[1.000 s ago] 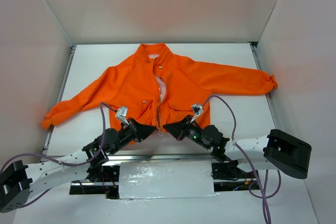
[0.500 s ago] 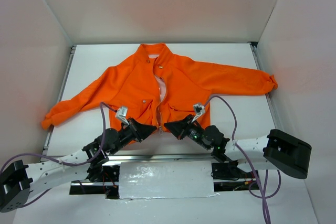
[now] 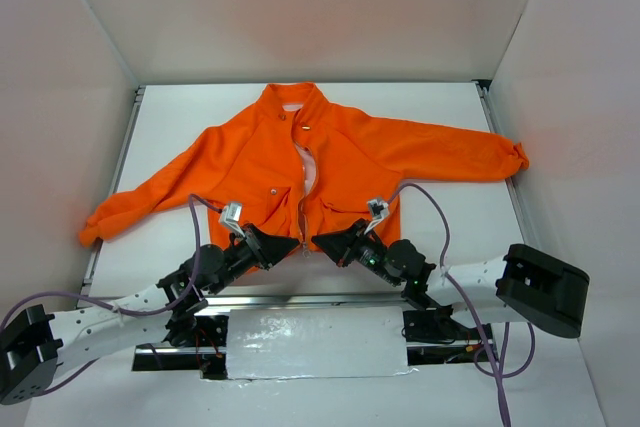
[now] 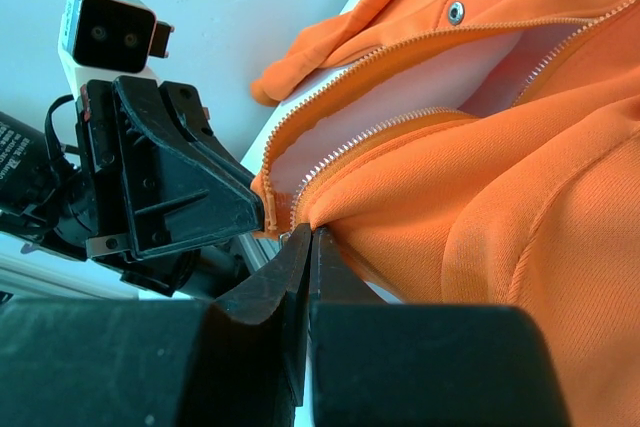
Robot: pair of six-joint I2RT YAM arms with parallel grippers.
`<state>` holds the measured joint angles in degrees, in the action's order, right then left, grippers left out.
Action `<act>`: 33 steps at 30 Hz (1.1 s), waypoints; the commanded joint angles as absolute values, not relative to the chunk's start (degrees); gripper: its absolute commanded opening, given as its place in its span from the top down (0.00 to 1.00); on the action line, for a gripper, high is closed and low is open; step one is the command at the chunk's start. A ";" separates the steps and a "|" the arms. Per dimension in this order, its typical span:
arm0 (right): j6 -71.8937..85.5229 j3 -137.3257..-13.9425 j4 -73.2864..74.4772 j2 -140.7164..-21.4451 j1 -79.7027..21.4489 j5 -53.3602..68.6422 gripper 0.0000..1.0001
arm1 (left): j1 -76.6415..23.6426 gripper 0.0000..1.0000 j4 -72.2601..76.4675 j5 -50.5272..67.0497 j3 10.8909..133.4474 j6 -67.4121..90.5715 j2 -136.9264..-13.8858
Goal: Zip up the jacket
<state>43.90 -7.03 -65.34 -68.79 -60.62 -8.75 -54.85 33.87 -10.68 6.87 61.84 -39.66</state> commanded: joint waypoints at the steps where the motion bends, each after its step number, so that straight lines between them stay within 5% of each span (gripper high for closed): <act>1: 43.95 -6.59 -71.54 -68.73 -61.35 -8.26 1.00 | -55.20 1.00 38.76 -10.20 8.17 62.40 -39.81; 33: 43.77 -7.12 -69.61 -66.88 -61.61 -10.46 1.00 | -55.11 1.00 40.70 -8.52 7.91 63.63 -42.10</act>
